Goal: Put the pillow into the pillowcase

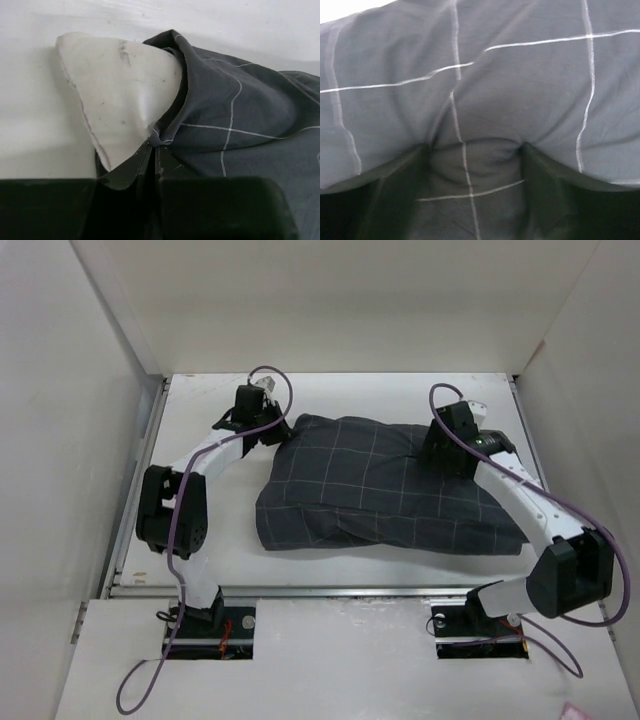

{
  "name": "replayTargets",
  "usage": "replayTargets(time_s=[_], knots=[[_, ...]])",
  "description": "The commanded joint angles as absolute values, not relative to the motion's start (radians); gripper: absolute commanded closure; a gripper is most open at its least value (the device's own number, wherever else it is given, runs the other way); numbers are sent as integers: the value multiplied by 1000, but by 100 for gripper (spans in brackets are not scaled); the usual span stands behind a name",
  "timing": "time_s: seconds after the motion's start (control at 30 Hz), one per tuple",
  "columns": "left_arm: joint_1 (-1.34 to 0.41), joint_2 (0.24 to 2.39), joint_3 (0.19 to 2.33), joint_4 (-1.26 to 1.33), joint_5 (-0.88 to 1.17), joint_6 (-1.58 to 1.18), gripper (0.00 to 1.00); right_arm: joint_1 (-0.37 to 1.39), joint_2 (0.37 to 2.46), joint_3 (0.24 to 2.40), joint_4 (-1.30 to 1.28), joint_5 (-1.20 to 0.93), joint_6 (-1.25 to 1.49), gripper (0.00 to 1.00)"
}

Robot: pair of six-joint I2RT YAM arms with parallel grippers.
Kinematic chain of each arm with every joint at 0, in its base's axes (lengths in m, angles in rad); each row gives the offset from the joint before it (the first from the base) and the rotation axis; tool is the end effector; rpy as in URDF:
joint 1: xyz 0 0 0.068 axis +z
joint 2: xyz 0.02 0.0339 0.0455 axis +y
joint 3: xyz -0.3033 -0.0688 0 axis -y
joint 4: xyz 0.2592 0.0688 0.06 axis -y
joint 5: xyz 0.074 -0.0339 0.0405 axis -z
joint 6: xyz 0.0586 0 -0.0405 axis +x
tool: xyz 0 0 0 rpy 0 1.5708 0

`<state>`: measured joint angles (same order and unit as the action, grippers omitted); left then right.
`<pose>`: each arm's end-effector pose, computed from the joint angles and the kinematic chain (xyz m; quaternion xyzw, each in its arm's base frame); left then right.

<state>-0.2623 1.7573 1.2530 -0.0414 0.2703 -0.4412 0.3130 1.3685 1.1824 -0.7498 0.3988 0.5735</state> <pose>0.4245 -0.1302 0.2711 -0.0113 0.8660 -0.2777 0.4157 0.2932 0.0710 0.3186 0.1823 0.9153 -0.0388 0.3571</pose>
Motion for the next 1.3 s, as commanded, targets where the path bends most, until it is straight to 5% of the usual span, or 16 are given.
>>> replayTargets(time_s=[0.0, 0.03, 0.1, 0.43, 0.7, 0.97, 1.07, 1.1, 1.13, 1.17, 1.27], knots=[[-267, 1776, 1330, -23, 356, -414, 100, 310, 1439, 1154, -642, 218, 503, 27], [-267, 1776, 1339, -5, 368, -414, 100, 310, 1450, 1167, -602, 195, 473, 65], [-267, 1776, 1339, 50, 377, -414, 100, 310, 1483, 1196, -507, 178, 405, 100], [-140, 1708, 1649, -6, 256, -385, 100, 310, 1549, 1588, -203, 233, 189, 100], [-97, 1603, 1516, 34, 195, -382, 100, 310, 1538, 1552, -146, 201, 143, 100], [-40, 1716, 1434, 44, 222, -434, 100, 301, 1689, 1510, -190, 235, 166, 100], [-9, 1793, 1410, 35, 297, -445, 100, 301, 1761, 1519, -245, 245, 176, 80], [1, 1804, 1392, 35, 325, -445, 100, 301, 1772, 1529, -270, 236, 176, 55], [12, 1804, 1378, 49, 387, -445, 100, 301, 1772, 1538, -300, 220, 176, 45], [12, 1804, 1361, 61, 412, -445, 86, 301, 1763, 1539, -301, 183, 176, 38], [12, 1712, 1289, 109, 434, -425, 0, 301, 1671, 1539, -289, 120, 137, 19]])
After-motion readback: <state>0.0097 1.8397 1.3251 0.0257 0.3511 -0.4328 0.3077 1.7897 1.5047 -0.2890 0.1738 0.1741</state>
